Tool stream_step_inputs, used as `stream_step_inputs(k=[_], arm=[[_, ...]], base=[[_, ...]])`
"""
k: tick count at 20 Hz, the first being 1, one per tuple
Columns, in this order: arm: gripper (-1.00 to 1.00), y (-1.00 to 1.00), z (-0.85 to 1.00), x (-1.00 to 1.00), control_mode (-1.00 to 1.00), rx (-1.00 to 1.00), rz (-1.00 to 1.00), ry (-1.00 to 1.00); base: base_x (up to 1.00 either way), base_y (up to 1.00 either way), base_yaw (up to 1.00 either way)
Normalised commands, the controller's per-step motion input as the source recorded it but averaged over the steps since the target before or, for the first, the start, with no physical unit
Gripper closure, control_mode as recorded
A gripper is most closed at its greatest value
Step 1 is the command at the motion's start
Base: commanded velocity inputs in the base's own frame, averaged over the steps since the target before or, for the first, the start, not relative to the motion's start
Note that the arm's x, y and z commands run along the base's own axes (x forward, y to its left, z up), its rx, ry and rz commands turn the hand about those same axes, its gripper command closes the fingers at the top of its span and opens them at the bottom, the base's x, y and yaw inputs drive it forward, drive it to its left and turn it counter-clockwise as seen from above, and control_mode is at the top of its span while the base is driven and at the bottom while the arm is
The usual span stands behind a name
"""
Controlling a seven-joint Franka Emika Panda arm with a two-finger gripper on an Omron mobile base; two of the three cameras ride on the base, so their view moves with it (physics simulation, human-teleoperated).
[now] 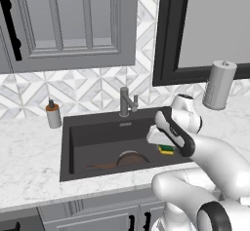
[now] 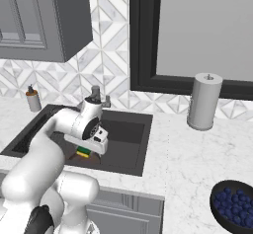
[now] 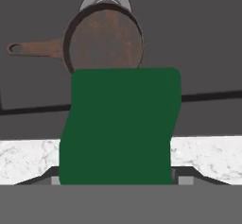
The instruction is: Pick the pan and sponge and place them into the sink. Then turn on the water.
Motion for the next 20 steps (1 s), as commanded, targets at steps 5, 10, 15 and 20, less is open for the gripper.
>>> stream_step_inputs(k=[5, 10, 15, 20], arm=[[1.0, -0.57, 0.0, 0.26, -1.0, 0.0, 0.0, 0.05], [1.0, -0.31, -0.01, 0.49, -1.0, 0.0, 0.0, 0.04], [1.0, -0.2, -0.03, 0.54, -1.0, 0.0, 0.0, 0.01], [1.0, -0.09, -0.26, 0.47, -1.0, -0.01, 0.0, 0.0]], base=[[0.0, 0.0, 0.0], [0.0, 0.0, 0.0], [0.0, 0.0, 0.0], [0.0, 0.0, 0.0]])
